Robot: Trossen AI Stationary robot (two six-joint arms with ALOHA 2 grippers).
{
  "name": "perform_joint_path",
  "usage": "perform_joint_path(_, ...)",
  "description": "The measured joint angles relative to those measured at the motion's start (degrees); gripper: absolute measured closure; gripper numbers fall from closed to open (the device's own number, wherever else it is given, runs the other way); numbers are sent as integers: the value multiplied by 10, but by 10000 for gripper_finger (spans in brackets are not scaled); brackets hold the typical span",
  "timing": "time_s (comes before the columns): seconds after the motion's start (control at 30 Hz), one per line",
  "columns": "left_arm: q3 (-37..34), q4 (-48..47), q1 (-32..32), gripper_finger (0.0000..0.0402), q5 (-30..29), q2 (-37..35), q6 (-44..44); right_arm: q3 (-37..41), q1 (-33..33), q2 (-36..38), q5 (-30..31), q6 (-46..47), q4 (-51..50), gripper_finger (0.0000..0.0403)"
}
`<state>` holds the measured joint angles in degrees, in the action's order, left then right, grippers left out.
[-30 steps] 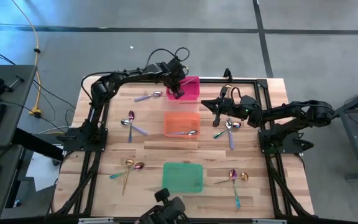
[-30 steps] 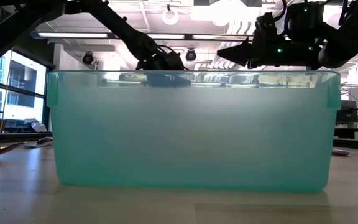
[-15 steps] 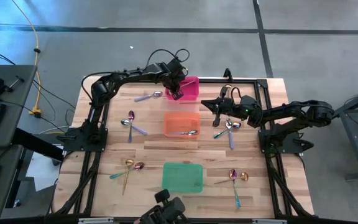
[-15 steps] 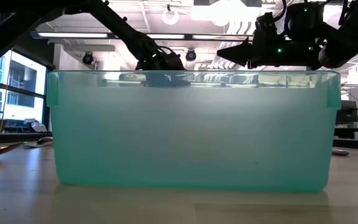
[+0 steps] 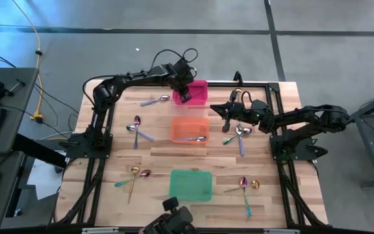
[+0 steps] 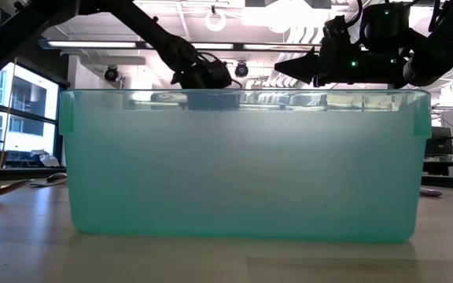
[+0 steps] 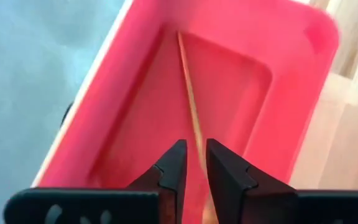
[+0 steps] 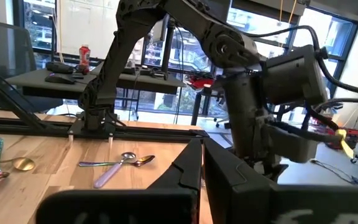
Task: Sort silverware by color (type)
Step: Put the blue spoon into the green bin
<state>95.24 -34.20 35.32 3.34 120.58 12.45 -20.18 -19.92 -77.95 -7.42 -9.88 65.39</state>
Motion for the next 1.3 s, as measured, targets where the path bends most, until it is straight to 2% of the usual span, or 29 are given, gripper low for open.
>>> perform_joint_path(0.27, 0, 29, -14, 397, 10, -3, -1, 0, 0, 0, 0, -6, 0, 403)
perform_joint_path(0.63, 0, 90, -39, 401, 17, -3, -4, 0, 0, 0, 0, -5, -22, 403)
perform_joint_path(1.03, 0, 107, -34, 402, 15, -3, -13, 0, 0, 0, 0, -6, -57, 403)
perform_joint_path(1.13, -29, 161, -34, 401, 16, -5, -14, 0, 0, 0, 0, -5, -63, 403)
perform_joint_path(1.3, -130, 267, -34, 401, 20, -42, -34, 0, 0, 0, 0, -1, -65, 403)
